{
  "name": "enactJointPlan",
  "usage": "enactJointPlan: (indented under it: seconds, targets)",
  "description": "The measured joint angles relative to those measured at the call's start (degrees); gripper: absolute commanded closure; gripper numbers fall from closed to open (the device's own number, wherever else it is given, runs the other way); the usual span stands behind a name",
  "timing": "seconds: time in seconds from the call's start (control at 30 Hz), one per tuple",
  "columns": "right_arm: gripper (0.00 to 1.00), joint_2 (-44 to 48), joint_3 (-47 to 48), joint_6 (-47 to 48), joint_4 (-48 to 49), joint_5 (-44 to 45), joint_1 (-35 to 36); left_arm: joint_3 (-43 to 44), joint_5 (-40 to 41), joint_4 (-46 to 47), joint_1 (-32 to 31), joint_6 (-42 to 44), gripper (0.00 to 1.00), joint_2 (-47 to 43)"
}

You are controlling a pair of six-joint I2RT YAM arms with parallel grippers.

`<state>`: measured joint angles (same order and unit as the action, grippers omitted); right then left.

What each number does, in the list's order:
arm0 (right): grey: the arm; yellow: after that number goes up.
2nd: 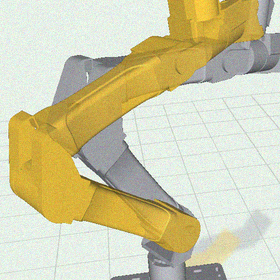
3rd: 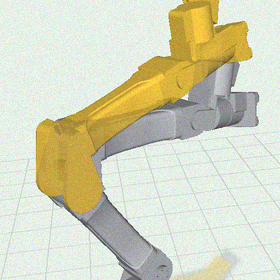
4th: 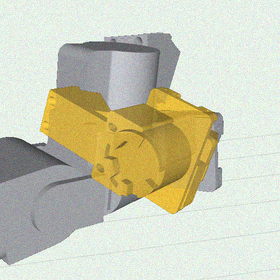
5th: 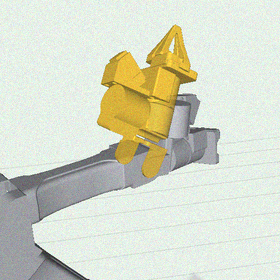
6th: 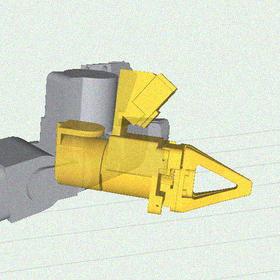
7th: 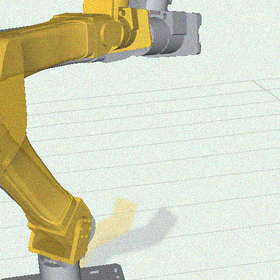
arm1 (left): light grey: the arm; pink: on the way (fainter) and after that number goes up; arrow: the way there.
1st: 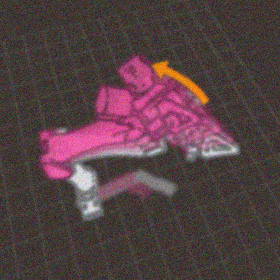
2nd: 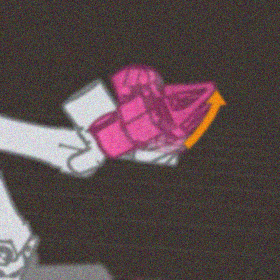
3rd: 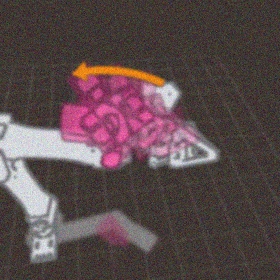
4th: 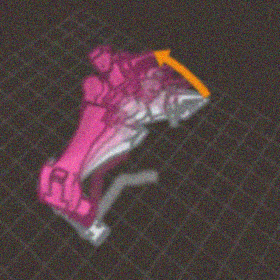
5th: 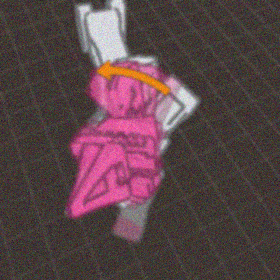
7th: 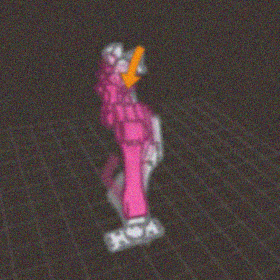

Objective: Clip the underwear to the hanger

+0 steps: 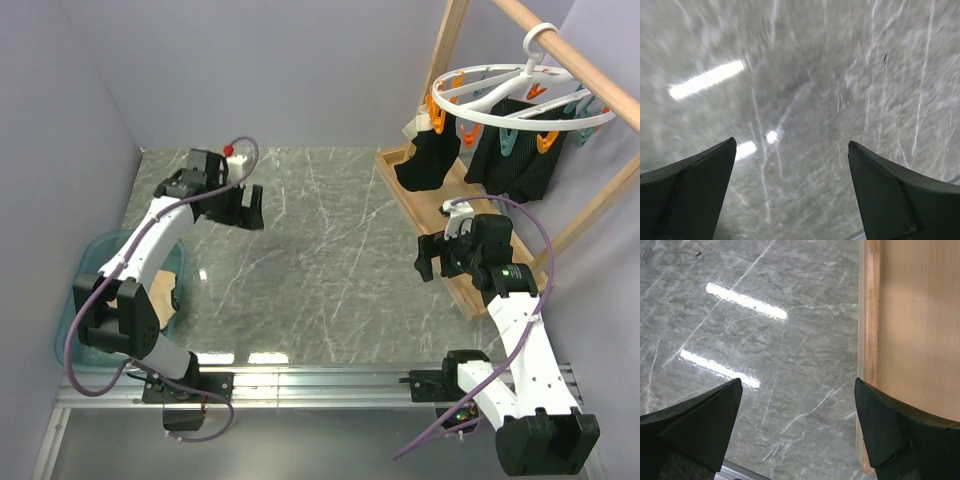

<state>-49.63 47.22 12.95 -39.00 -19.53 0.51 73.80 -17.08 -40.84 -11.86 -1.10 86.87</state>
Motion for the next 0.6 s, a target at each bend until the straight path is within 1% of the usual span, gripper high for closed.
enactJointPlan:
  seconds: [0.17,0.27,0.33,0.43,0.5,0.6]
  targets:
    - [0.0,0.0,0.0,0.1,-0.1,0.0,0.0,9.7,1.0,-1.5,1.1,3.1,0.01,-0.6]
    - [0.0,0.0,0.0,0.3,-0.2,0.1,0.0,11.8,1.1,-3.0,4.2,6.2,0.01,-2.8]
    - [0.0,0.0,0.0,0.7,-0.4,0.2,0.0,12.9,0.6,-5.6,8.6,9.1,0.01,-4.8]
    - [0.0,0.0,0.0,1.1,-0.9,0.3,0.0,15.6,-0.7,-10.9,17.5,14.6,0.01,-6.1]
    - [0.0,0.0,0.1,1.3,-1.0,0.2,0.0,16.8,-0.8,-14.0,24.1,19.6,0.01,-6.6]
    - [0.0,-0.1,0.2,1.6,-1.2,0.0,0.0,16.4,-0.5,-18.4,31.7,26.8,0.01,-7.7]
